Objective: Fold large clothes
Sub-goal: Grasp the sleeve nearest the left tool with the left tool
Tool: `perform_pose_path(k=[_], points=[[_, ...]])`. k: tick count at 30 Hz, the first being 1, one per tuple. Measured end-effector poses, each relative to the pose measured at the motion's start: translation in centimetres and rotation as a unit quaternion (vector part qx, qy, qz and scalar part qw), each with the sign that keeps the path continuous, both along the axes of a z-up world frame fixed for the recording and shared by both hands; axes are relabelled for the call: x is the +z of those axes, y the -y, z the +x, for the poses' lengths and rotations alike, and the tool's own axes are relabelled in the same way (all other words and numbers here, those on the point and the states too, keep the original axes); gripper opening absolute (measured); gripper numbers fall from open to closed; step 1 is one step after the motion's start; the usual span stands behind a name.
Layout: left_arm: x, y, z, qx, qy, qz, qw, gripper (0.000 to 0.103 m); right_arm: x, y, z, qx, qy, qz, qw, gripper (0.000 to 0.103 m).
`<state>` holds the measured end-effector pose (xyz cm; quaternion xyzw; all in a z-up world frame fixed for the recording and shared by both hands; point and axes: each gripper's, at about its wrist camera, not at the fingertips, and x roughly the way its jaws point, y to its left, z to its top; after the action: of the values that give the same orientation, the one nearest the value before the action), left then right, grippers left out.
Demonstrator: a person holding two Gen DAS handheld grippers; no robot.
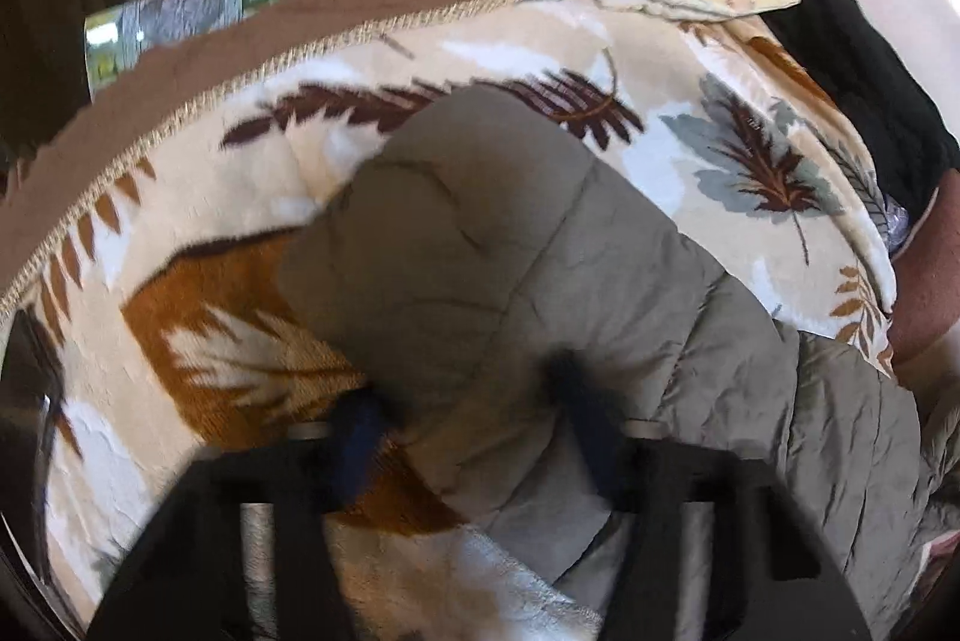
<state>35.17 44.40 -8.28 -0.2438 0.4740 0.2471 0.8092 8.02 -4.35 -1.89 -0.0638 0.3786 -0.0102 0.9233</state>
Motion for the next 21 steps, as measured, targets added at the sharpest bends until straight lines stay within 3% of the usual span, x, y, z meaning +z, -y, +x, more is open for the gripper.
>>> perform_pose_path(k=[2,7,11,14,18,21], points=[[0.7,-0.4,-0.4,-0.005,0.016,-0.007,0.9998,0.017,0.0,0.0,0.0,-0.001,0.000,0.001,1.000,0.103],[4.9,0.5,-2.2,-0.028,0.081,0.021,0.9961,0.013,0.0,0.3,-0.4,-0.003,0.002,0.005,1.000,0.103],[10.5,4.4,-3.6,-0.096,0.140,0.068,0.9832,0.012,0.3,0.8,-0.8,-0.006,0.007,0.019,1.000,0.103],[15.2,9.4,-4.9,-0.160,0.187,0.103,0.9638,0.012,0.8,1.6,-1.1,-0.013,0.017,0.031,0.999,0.103],[20.5,18.8,-7.0,-0.257,0.243,0.128,0.9266,0.012,1.7,3.0,-1.7,-0.027,0.032,0.040,0.998,0.103],[22.2,26.5,-8.3,-0.321,0.269,0.129,0.8987,0.012,2.2,4.6,-2.2,-0.041,0.044,0.042,0.997,0.103]])
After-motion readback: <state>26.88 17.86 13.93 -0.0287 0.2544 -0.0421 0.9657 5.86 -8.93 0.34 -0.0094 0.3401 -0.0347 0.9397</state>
